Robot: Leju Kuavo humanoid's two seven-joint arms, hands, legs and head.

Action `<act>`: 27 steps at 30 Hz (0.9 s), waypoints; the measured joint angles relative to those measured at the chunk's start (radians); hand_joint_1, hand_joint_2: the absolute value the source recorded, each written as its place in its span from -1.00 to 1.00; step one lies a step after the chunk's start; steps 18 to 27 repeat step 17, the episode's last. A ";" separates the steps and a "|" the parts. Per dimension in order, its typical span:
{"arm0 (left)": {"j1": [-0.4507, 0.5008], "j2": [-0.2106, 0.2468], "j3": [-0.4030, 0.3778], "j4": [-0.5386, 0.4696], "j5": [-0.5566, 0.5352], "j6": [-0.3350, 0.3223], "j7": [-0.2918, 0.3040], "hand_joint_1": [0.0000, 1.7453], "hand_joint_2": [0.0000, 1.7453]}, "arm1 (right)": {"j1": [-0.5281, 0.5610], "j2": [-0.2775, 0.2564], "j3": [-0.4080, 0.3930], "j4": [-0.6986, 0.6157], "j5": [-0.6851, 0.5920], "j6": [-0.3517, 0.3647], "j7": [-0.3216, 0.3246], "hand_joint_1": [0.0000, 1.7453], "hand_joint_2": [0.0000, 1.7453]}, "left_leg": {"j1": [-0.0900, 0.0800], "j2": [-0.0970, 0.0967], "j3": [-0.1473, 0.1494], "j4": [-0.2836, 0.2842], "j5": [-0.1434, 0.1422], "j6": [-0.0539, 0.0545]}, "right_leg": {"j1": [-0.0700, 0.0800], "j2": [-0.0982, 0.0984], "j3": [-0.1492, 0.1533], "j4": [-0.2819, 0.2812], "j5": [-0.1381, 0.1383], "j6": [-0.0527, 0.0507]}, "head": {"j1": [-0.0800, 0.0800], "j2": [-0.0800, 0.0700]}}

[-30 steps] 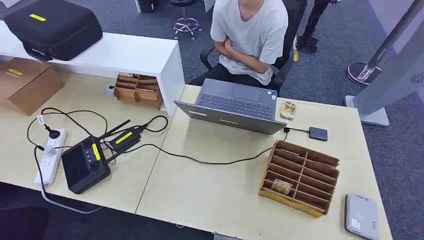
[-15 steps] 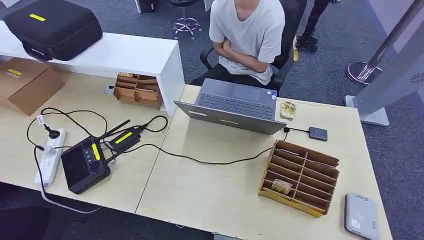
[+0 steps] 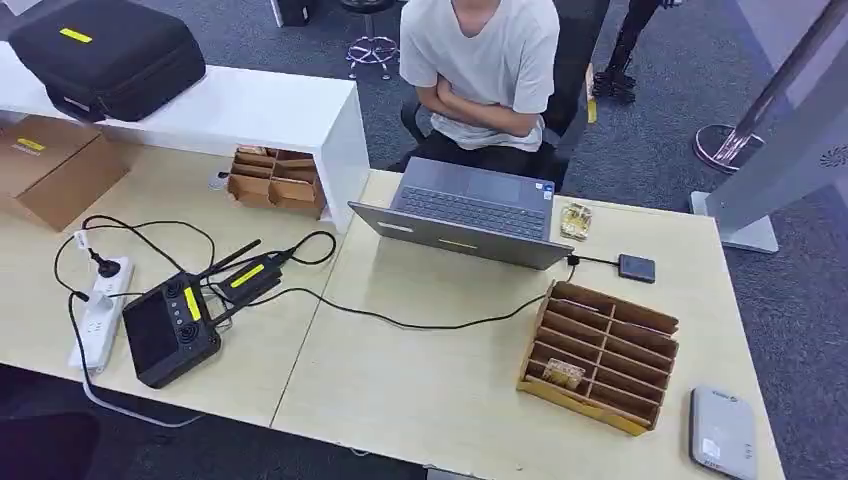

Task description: Pass the card to the sensor for recognition and then transmit it.

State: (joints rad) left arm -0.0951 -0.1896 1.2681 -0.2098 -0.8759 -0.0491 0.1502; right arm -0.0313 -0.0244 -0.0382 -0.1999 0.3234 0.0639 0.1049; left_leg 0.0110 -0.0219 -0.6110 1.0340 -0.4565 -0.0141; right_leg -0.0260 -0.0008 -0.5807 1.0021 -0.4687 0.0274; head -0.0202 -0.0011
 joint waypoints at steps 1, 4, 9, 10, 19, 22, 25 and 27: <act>0.003 0.000 0.003 0.000 0.030 0.028 -0.009 -1.00 1.00 | 0.000 0.005 0.007 0.000 0.033 -0.057 0.008 -1.00 1.00 | 0.000 0.001 0.001 0.000 0.000 0.000 | 0.000 0.001 0.000 0.000 0.000 0.000 | -0.001 0.000; 0.011 -0.001 -0.107 0.001 -0.172 0.046 -0.011 -1.00 1.00 | -0.002 0.014 0.006 0.003 0.043 -0.025 -0.026 -1.00 1.00 | 0.000 0.001 0.000 0.000 0.000 0.000 | 0.000 0.002 -0.001 0.000 0.000 0.000 | 0.000 0.000; 0.000 -0.001 0.023 0.008 0.122 -0.084 0.012 -1.00 1.00 | -0.001 0.021 -0.114 0.005 -0.063 0.049 -0.053 -1.00 1.00 | 0.000 0.002 0.001 0.000 -0.001 -0.001 | 0.000 0.002 0.000 0.000 0.000 0.000 | 0.000 0.000; 0.000 -0.003 0.047 0.010 0.174 -0.097 0.020 -1.00 1.00 | -0.001 0.022 -0.107 0.005 0.003 0.008 -0.051 -1.00 1.00 | 0.000 0.002 0.001 0.000 -0.001 -0.001 | 0.000 0.002 0.000 0.000 0.000 0.000 | 0.000 0.000; 0.001 -0.008 0.067 0.011 -0.017 0.009 -0.005 -1.00 1.00 | -0.014 0.019 0.138 0.005 0.399 -0.153 0.043 -1.00 1.00 | 0.000 0.002 0.001 0.000 -0.001 -0.001 | 0.000 0.002 0.000 0.000 0.000 0.000 | 0.000 0.000; 0.001 -0.008 0.067 0.011 -0.017 0.009 -0.005 -1.00 1.00 | -0.014 0.019 0.138 0.005 0.399 -0.153 0.043 -1.00 1.00 | 0.000 0.002 0.001 0.000 -0.001 -0.001 | 0.000 0.002 0.000 0.000 0.000 0.000 | 0.000 0.000; 0.001 -0.008 0.067 0.011 -0.017 0.009 -0.005 -1.00 1.00 | -0.014 0.019 0.138 0.005 0.399 -0.153 0.043 -1.00 1.00 | 0.000 0.002 0.001 0.000 -0.001 -0.001 | 0.000 0.002 0.000 0.000 0.000 0.000 | 0.000 0.000; 0.001 -0.008 0.067 0.011 -0.017 0.009 -0.005 -1.00 1.00 | -0.014 0.019 0.138 0.005 0.399 -0.153 0.043 -1.00 1.00 | 0.000 0.002 0.001 0.000 -0.001 -0.001 | 0.000 0.002 0.000 0.000 0.000 0.000 | 0.000 0.000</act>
